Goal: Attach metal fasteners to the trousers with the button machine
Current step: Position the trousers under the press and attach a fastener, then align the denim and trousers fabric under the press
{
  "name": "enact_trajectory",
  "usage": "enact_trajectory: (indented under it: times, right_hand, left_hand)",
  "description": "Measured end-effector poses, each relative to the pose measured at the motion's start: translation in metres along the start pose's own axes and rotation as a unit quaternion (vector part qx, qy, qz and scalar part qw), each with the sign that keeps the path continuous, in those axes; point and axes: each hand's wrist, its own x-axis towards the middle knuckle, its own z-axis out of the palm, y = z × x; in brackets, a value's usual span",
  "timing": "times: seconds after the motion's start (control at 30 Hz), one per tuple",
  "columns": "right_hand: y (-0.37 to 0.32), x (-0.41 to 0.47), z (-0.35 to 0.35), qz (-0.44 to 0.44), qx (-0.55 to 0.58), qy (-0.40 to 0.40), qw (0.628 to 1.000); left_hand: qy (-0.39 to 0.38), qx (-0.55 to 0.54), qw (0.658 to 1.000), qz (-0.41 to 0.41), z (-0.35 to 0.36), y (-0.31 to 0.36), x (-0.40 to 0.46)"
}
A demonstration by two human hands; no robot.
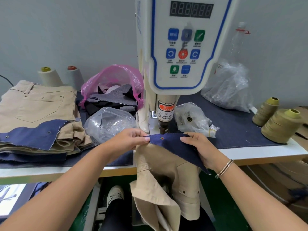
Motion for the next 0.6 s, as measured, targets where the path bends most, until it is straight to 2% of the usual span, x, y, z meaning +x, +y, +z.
enact_trajectory:
  times: [0.1, 0.2, 0.23, 0.3, 0.37, 0.43, 0.47, 0.53, 0.6]
  right_hand:
    - [0.002, -0.005, -0.001, -0.002, 0.01, -0.025, 1.0]
    - [-0.001, -0.018, -0.001, 0.005, -0.006, -0.101, 0.995]
    - [-0.003, -0.022, -0.001, 0.007, -0.038, -0.124, 0.992]
    - [-0.01, -0.025, 0.0, -0.005, -0.122, -0.136, 0.983]
    - [-0.017, -0.02, -0.001, -0.045, -0.173, -0.078, 0.981]
    - [-0.027, -0.008, -0.007, -0.077, -0.17, 0.041, 0.982]
    - [-0.033, 0.0, -0.012, -0.1, -0.187, 0.115, 0.97]
    - [-0.044, 0.019, -0.023, -0.133, -0.309, 0.23, 0.913]
    - [-0.055, 0.037, -0.029, -0.11, -0.48, 0.247, 0.835]
  left_hand:
    - [-0.026, 0.005, 1.0, 0.011, 0.002, 0.001, -0.004]
    - [-0.065, 0.023, 0.997, 0.038, 0.003, -0.001, -0.011]
    - [-0.06, 0.029, 0.996, 0.053, 0.003, -0.002, -0.012]
    - [-0.003, 0.096, 0.991, 0.097, 0.003, -0.009, -0.013]
    - [0.086, 0.199, 0.966, 0.14, 0.005, -0.02, -0.011]
    - [0.157, 0.255, 0.94, 0.162, 0.01, -0.032, -0.008]
    - [0.177, 0.26, 0.935, 0.166, 0.012, -0.038, -0.007]
    - [0.197, 0.271, 0.927, 0.167, 0.016, -0.047, -0.004]
    - [0.202, 0.291, 0.921, 0.163, 0.017, -0.051, -0.001]
